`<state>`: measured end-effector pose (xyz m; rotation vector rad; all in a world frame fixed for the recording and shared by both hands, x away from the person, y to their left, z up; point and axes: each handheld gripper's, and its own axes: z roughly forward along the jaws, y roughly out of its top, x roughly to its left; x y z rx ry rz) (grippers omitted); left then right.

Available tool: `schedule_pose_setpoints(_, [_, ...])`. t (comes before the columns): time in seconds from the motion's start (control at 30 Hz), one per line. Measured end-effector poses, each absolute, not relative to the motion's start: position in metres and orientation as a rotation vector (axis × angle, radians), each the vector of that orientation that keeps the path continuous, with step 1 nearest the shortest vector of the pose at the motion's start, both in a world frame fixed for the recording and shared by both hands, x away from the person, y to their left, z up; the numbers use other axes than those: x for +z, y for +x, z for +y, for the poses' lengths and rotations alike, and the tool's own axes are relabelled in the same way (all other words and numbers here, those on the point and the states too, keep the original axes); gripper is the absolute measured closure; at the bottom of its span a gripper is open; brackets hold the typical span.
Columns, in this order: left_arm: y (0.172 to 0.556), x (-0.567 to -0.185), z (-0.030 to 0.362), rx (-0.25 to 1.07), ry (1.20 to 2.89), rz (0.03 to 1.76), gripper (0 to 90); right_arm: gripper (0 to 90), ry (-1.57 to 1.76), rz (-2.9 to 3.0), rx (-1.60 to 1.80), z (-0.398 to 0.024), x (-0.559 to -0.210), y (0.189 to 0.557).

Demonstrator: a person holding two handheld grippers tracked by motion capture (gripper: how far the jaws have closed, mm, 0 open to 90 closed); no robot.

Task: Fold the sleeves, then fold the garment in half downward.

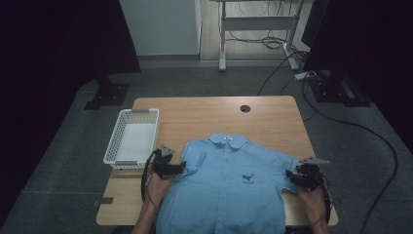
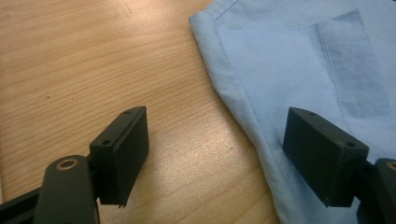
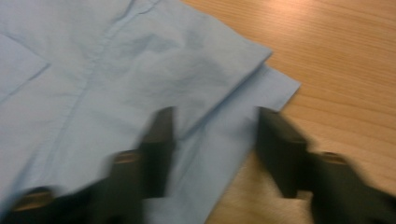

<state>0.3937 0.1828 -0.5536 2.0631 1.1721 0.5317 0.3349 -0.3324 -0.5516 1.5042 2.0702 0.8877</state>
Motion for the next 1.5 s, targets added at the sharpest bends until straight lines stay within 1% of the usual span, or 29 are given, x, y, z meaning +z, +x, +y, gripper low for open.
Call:
schedule_pose_setpoints(0.07, [0.394, -0.554, 0.183, 0.532, 2.062, 1.172, 22.2, 72.9, 1.522, 2.084, 0.884, -0.327, -0.549, 0.334])
schedule_pose_setpoints(0.13, [0.394, -0.554, 0.183, 0.532, 2.063, 1.171, 22.1, 85.5, 1.550, 2.096, 0.897, -0.323, -0.548, 0.335])
schedule_pose_setpoints(0.27, [0.394, -0.554, 0.183, 0.531, 2.063, 1.171, 22.2, 86.8, 1.565, 2.098, 0.879, -0.319, -0.545, 0.335])
schedule_pose_setpoints(0.37, [0.394, -0.554, 0.182, 0.532, 2.064, 1.169, 22.2, 86.7, 1.517, 2.072, 0.916, -0.314, -0.532, 0.330])
schedule_pose_setpoints(0.57, [0.394, -0.554, 0.182, 0.529, 2.067, 1.163, 22.6, 85.8, 1.326, 2.112, 0.936, -0.280, -0.507, 0.323])
schedule_pose_setpoints(0.7, [0.394, -0.554, 0.182, 0.529, 2.068, 1.161, 22.7, 82.8, 1.221, 2.172, 0.942, -0.251, -0.505, 0.325])
schedule_pose_setpoints(0.87, [0.394, -0.554, 0.181, 0.528, 2.067, 1.161, 22.8, 80.8, 1.121, 2.278, 0.970, -0.223, -0.514, 0.332])
schedule_pose_setpoints(0.93, [0.393, -0.554, 0.181, 0.529, 2.067, 1.161, 22.8, 77.3, 1.094, 2.332, 1.018, -0.216, -0.518, 0.335])
schedule_pose_setpoints(1.07, [0.393, -0.554, 0.180, 0.524, 2.074, 1.153, 22.3, 53.9, 1.085, 2.318, 1.161, -0.218, -0.514, 0.339])
schedule_pose_setpoints(1.1, [0.393, -0.554, 0.180, 0.522, 2.078, 1.148, 21.1, 45.7, 1.096, 2.291, 1.173, -0.223, -0.511, 0.341])
schedule_pose_setpoints(1.13, [0.394, -0.554, 0.180, 0.515, 2.085, 1.139, 19.8, 39.7, 1.112, 2.271, 1.179, -0.227, -0.510, 0.342])
schedule_pose_setpoints(1.17, [0.393, -0.554, 0.179, 0.512, 2.090, 1.132, 18.1, 35.9, 1.125, 2.250, 1.182, -0.232, -0.509, 0.343])
schedule_pose_setpoints(1.27, [0.393, -0.554, 0.178, 0.499, 2.102, 1.105, 17.3, 26.9, 1.177, 2.225, 1.157, -0.245, -0.514, 0.346])
schedule_pose_setpoints(1.33, [0.393, -0.554, 0.178, 0.492, 2.107, 1.091, 17.1, 22.6, 1.219, 2.223, 1.127, -0.253, -0.519, 0.350])
schedule_pose_setpoints(1.5, [0.393, -0.554, 0.177, 0.474, 2.127, 1.052, 15.0, 18.0, 1.304, 2.245, 1.054, -0.266, -0.539, 0.356])
